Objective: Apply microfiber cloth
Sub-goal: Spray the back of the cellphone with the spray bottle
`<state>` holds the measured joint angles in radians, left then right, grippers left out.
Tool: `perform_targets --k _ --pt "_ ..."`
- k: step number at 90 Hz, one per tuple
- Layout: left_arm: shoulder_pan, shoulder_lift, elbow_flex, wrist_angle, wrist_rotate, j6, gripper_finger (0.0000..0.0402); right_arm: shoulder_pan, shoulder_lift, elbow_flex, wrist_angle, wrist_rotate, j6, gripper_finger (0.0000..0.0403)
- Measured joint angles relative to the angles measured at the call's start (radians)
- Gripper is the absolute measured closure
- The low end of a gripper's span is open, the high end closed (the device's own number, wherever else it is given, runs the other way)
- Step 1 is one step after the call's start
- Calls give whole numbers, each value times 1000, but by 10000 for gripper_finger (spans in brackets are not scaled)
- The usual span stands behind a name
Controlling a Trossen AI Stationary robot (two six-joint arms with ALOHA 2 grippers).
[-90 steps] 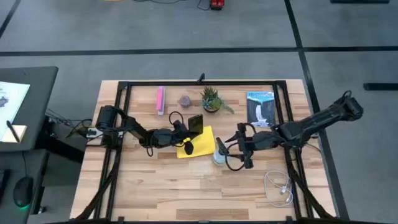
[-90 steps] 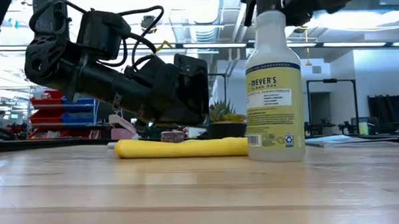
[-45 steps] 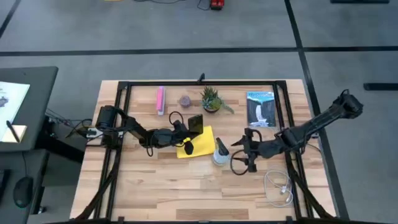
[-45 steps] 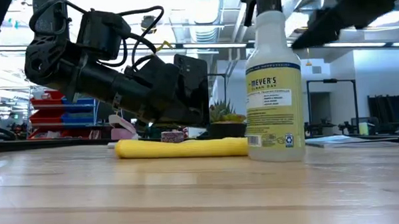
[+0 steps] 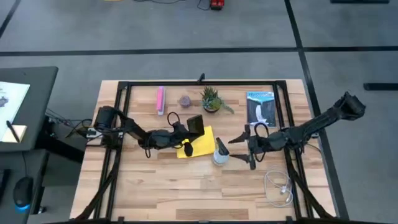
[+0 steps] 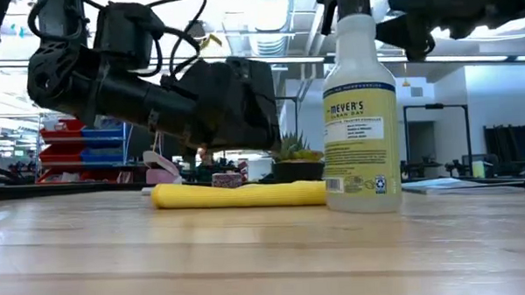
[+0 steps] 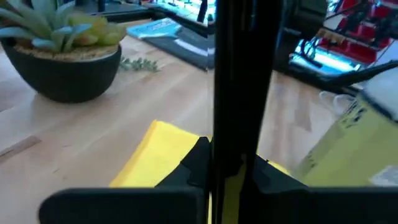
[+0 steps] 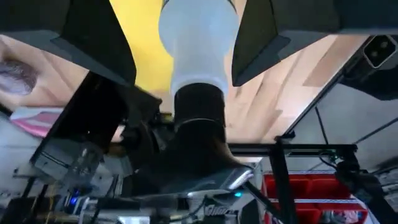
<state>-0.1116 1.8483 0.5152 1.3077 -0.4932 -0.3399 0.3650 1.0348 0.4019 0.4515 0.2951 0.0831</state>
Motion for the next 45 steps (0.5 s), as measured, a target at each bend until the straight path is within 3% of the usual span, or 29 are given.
perform_targets --k 17,45 --pt "-30 -124 2 -99 -49 -22 390 -50 1 50 -57 -66 -13 112" --pt "-35 -265 141 -504 -75 32 390 -109 0 91 -104 -170 -58 27"
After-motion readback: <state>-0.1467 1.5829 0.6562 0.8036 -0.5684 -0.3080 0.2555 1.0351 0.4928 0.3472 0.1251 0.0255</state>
